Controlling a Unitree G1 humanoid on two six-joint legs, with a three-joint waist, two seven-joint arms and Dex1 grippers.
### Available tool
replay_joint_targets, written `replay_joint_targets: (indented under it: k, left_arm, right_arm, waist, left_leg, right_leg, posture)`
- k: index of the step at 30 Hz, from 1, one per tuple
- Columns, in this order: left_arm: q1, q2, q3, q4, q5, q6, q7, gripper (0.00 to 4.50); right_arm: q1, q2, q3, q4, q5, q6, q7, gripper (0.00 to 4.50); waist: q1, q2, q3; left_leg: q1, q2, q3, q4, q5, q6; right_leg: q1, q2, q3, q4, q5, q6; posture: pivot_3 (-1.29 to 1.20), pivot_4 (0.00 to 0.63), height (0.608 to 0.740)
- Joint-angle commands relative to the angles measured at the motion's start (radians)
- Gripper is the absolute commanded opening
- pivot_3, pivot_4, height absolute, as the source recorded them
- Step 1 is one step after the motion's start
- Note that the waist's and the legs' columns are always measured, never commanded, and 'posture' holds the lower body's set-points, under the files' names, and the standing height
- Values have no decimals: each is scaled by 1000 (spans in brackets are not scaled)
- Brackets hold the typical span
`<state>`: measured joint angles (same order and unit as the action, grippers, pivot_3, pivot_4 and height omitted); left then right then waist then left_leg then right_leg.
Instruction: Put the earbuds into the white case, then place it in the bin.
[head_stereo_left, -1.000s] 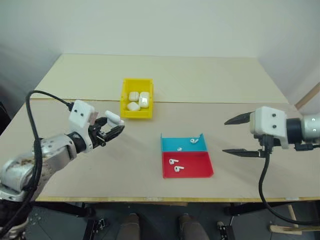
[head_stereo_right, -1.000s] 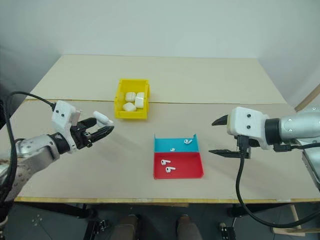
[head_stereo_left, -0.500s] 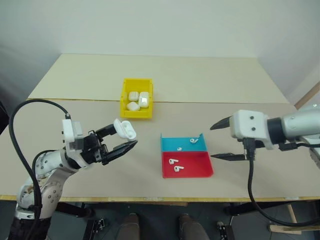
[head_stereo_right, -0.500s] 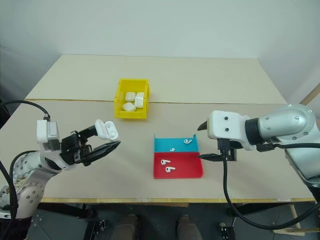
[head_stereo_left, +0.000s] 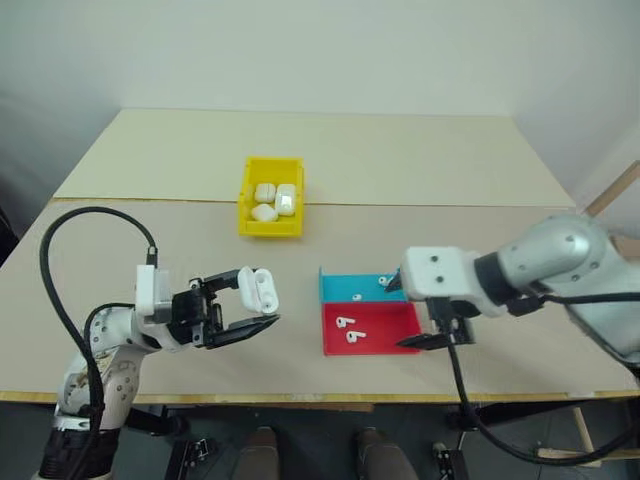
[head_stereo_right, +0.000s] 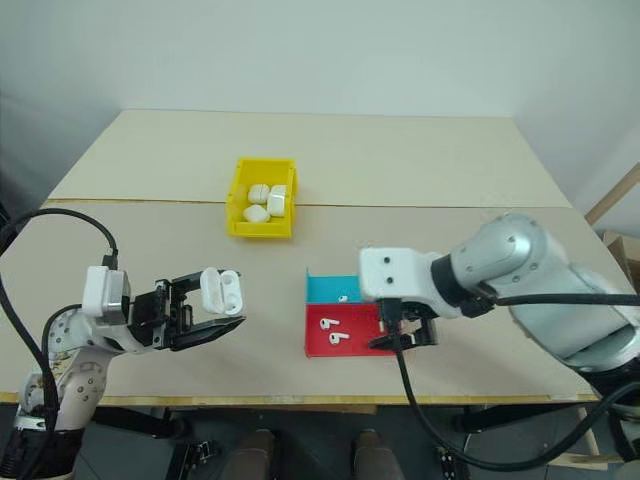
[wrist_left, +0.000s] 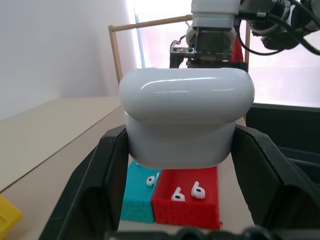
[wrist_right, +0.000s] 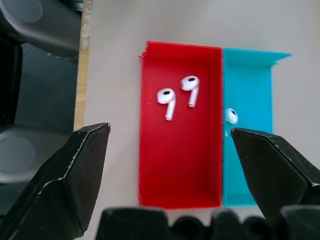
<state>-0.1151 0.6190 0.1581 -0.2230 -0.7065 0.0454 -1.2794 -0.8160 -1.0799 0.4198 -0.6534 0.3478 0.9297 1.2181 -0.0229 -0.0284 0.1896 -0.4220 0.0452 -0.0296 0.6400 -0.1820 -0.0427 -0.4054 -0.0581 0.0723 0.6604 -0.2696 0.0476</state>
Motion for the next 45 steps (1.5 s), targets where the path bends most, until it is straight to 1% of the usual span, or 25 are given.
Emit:
replay_joint_targets:
  k: [1, 3, 8, 11, 13, 23, 31, 34, 35, 45]
  left_arm:
    - [18, 6, 30, -9, 21, -65, -32, 2813]
    - [43, -1, 33, -2, 42, -108, -47, 2813]
    - [57, -23, 28, 17, 70, -156, -44, 2813]
    - [58, -37, 26, 22, 84, -173, -31, 2813]
    - [57, -39, 27, 21, 86, -175, -25, 2813]
    - [78, -17, 45, 17, 82, -182, -37, 2813]
    - [73, -13, 41, 11, 83, -181, -29, 2813]
    - [69, -11, 40, 4, 82, -176, -19, 2813]
    - [69, -10, 40, 3, 81, -176, -18, 2813]
    - [75, -4, 38, 6, 94, -187, -9, 2813]
  right_arm:
    - [-43, 3, 71, -15, -86, -14, -3, 4500]
    - [-74, 35, 136, -2, -132, -22, -1, 4500]
    - [-116, 83, 210, 49, -195, -51, 32, 4500]
    - [-128, 113, 247, 82, -227, -84, 56, 3934]
    - [-132, 133, 261, 101, -246, -95, 62, 3303]
    - [-136, 237, 305, 166, -327, -102, 63, 3303]
    - [-118, 258, 319, 167, -362, -127, 76, 3303]
    - [-117, 263, 328, 171, -372, -137, 84, 2722]
    - [-116, 266, 330, 172, -378, -140, 83, 2432]
    - [-118, 304, 364, 207, -425, -157, 84, 2432]
  waist:
    - [1, 0, 0]
    - [0, 0, 0]
    - [1, 0, 0]
    - [3, 0, 0]
    - [3, 0, 0]
    - [1, 0, 0]
    - [2, 0, 0]
    - [2, 0, 0]
    - [2, 0, 0]
    - [1, 0, 0]
  left_leg:
    - [0, 0, 0, 0, 0, 0]
    - [0, 0, 0, 0, 0, 0]
    - [0, 1, 0, 1, 0, 0]
    - [0, 0, 0, 2, 0, 0]
    - [0, 1, 0, 2, 0, 0]
    - [1, 1, 0, 2, 0, 0]
    - [0, 1, 0, 2, 0, 0]
    - [0, 1, 0, 2, 0, 0]
    - [0, 1, 0, 2, 0, 0]
    - [1, 1, 0, 2, 0, 0]
  right_leg:
    - [0, 0, 0, 0, 0, 0]
    - [0, 0, 0, 0, 0, 0]
    - [0, 0, 0, 1, 0, 0]
    - [0, 0, 0, 1, 0, 0]
    - [0, 1, 0, 2, 0, 0]
    - [0, 1, 0, 3, 0, -1]
    - [0, 1, 0, 3, 0, -1]
    - [0, 1, 0, 3, 0, -1]
    - [0, 1, 0, 3, 0, -1]
    - [0, 1, 0, 3, 0, -1]
  posture:
    - [0, 150, 740]
    - [0, 150, 740]
    - [0, 150, 740]
    - [0, 150, 740]
    - [0, 150, 740]
    - [0, 150, 740]
    - [0, 150, 740]
    - [0, 150, 740]
    - [0, 150, 740]
    - [0, 150, 740]
